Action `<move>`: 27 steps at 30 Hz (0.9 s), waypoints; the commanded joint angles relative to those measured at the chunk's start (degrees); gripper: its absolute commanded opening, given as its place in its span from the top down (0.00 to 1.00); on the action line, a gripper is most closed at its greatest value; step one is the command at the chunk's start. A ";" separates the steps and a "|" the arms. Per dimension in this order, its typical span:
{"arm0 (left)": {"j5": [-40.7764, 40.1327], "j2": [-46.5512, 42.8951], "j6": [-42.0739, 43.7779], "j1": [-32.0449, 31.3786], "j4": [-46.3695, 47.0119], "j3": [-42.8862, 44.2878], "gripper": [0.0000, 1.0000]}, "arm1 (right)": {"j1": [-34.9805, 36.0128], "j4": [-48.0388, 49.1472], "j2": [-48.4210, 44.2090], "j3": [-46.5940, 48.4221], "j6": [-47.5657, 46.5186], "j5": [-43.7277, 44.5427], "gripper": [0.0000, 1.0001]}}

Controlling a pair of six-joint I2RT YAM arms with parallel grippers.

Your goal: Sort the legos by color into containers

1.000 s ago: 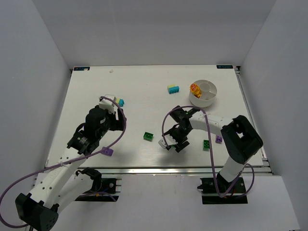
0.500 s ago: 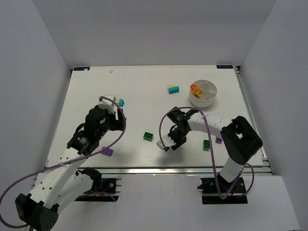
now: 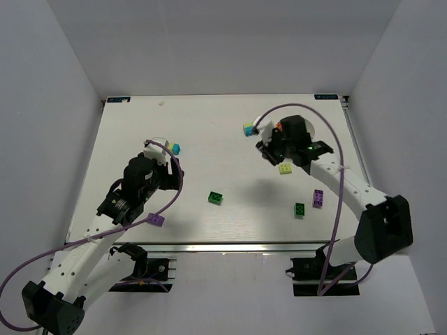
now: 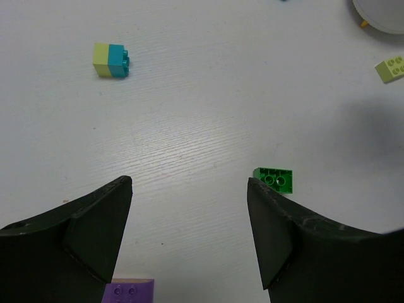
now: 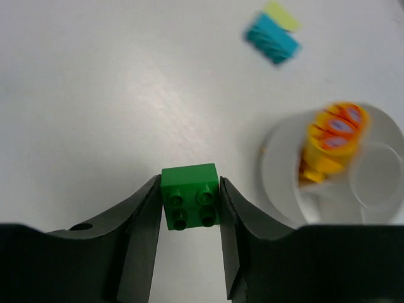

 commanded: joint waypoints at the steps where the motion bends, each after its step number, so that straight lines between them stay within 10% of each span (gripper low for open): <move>1: 1.20 -0.67 -0.15 0.18 0.96 -0.21 0.17 | -7.22 6.75 -3.92 0.46 18.50 7.81 1.00; 12: 1.91 -1.29 -0.33 0.18 1.05 -0.21 0.17 | -20.00 3.15 -0.06 5.30 35.65 14.33 1.00; 27: 2.17 -1.73 -0.24 0.18 1.14 -0.21 0.17 | -24.75 30.26 0.47 -5.59 34.07 5.20 1.00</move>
